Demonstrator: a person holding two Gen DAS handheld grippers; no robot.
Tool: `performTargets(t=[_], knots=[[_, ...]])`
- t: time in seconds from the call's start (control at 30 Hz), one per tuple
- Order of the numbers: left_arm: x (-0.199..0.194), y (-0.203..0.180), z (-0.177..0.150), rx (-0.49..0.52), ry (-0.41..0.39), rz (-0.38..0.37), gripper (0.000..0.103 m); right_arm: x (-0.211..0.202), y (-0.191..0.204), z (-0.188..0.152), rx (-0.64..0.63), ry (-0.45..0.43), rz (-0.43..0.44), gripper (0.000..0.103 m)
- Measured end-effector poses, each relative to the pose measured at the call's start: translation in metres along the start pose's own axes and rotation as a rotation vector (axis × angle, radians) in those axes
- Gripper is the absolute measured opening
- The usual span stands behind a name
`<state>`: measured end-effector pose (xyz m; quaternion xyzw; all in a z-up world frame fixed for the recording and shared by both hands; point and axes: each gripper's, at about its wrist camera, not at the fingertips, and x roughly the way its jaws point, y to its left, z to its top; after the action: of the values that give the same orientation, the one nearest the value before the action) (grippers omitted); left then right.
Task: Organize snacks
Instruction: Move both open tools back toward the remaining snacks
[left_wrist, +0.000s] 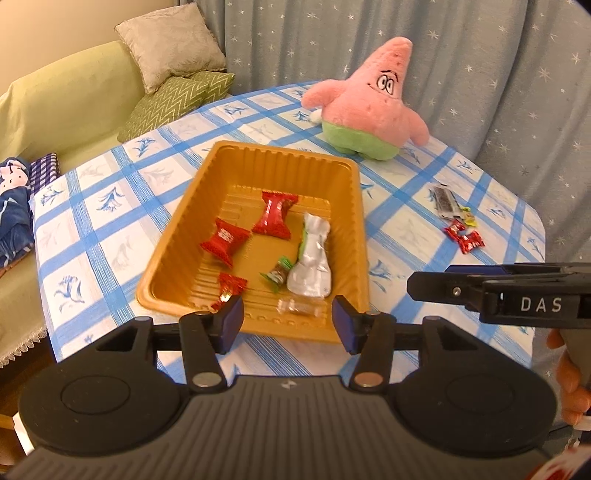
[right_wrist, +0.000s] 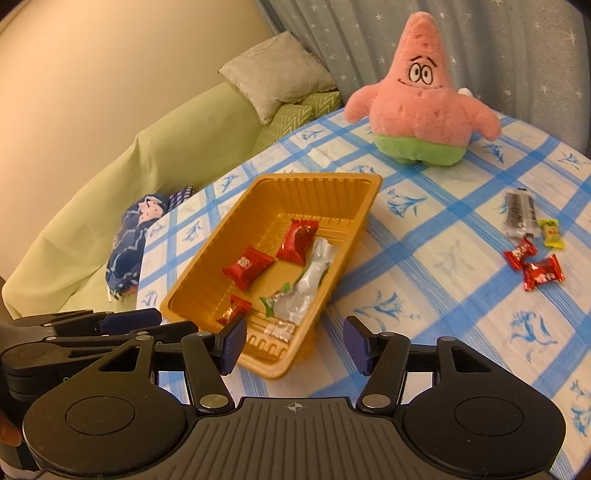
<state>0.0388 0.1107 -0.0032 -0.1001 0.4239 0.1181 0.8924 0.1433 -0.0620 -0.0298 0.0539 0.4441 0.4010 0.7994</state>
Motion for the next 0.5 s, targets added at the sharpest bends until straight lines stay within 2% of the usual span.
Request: performTargets(t=[0.5], knots=[[-0.003,-0.04,-0.027,0.013,0.051,-0.026,0.052,-0.039,-0.028,-0.023,0.016,0.014,-0.031,0.068]])
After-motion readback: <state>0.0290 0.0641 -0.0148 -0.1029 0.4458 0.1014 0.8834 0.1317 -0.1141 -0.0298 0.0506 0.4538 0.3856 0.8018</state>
